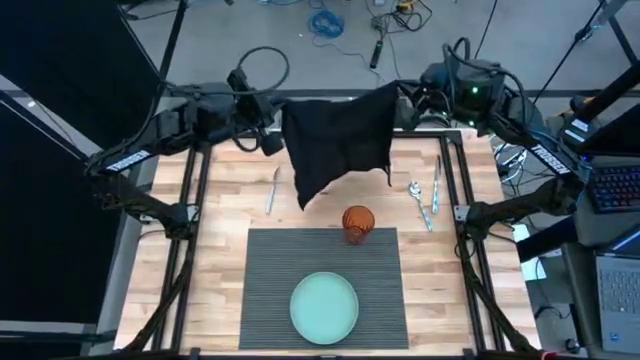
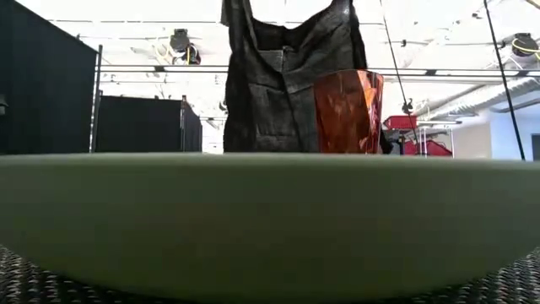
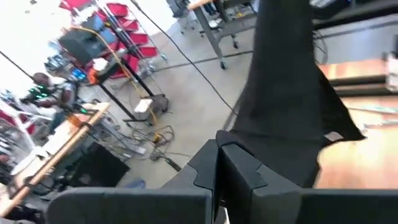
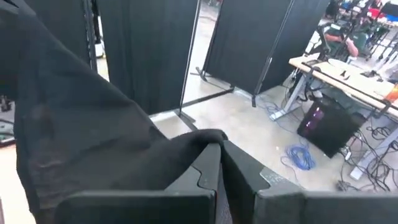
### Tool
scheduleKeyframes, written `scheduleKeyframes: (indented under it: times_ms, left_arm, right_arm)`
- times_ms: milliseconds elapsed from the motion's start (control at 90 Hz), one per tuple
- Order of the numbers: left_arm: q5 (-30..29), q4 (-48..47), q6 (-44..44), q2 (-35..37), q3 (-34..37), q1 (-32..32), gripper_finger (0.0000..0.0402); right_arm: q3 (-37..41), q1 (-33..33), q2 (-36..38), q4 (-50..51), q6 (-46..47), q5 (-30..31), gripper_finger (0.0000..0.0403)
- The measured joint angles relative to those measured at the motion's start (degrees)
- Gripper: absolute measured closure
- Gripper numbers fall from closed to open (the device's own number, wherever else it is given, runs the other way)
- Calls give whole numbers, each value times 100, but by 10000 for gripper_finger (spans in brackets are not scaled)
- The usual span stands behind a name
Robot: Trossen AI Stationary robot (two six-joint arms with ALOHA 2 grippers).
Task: Set table place
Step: Fold the black napkin
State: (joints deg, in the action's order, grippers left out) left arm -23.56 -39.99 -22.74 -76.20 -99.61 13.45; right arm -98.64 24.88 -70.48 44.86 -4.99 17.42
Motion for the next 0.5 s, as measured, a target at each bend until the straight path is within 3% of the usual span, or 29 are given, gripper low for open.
scheduleKeyframes:
  times_ms: [189, 500]
  left_arm:
    - [-102, -21, 131, 202, 0, -244, 402]
    - [-117, -518, 347, 281, 46, -50, 402]
  right_arm:
    - [-55, -231, 15, 320, 275, 243, 403]
    - [-51, -119, -63, 662, 518, 558, 403]
